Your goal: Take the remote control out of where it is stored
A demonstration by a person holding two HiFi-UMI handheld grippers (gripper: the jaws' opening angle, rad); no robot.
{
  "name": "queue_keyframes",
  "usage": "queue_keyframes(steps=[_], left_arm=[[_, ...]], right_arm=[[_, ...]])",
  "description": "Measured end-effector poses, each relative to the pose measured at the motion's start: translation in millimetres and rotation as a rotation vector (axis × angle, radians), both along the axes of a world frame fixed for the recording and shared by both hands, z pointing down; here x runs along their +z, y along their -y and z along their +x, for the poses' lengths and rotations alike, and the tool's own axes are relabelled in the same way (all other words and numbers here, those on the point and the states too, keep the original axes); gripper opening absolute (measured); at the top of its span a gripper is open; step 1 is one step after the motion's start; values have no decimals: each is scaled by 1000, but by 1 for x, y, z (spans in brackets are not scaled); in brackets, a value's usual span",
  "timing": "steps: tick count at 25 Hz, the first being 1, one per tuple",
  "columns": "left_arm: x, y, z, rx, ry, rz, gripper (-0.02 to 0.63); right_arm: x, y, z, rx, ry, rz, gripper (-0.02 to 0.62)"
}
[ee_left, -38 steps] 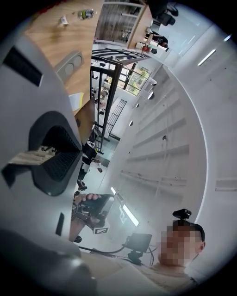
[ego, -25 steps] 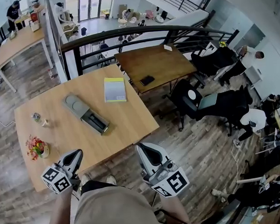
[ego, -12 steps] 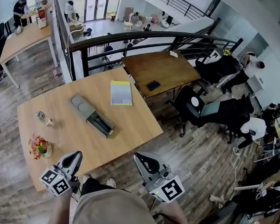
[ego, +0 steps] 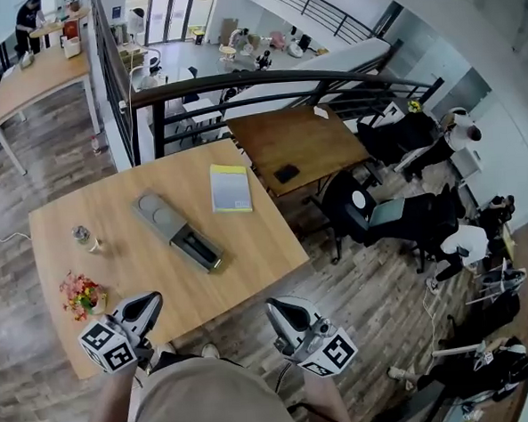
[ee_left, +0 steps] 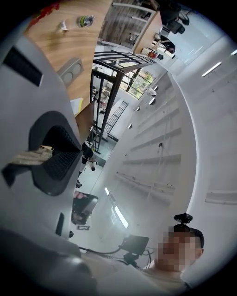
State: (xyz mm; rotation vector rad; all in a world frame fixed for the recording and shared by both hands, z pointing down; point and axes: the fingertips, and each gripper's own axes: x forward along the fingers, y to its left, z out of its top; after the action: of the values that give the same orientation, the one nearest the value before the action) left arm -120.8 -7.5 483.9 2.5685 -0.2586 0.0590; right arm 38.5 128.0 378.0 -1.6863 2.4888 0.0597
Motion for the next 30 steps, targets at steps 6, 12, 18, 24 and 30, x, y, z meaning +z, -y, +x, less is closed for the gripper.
queue_keyframes(steps=[6,12,18,24,30], left_arm=[[8,20,-13,91,2,23,0],[22,25,-19,150,9,-2,0],[13,34,-8,163,6,24,0],[5,75,20,-102,6,9,2],[-5,68,61,-38,-28,30,2]], right_arm=[[-11,35,-37,-29,-47,-9,4],[5,52,-53,-15,-144,-33,3],[8,84,23,118,-7,25,4],[22,118,89,221,-42,-26,4],[44,167,138,230,19,-119,4]])
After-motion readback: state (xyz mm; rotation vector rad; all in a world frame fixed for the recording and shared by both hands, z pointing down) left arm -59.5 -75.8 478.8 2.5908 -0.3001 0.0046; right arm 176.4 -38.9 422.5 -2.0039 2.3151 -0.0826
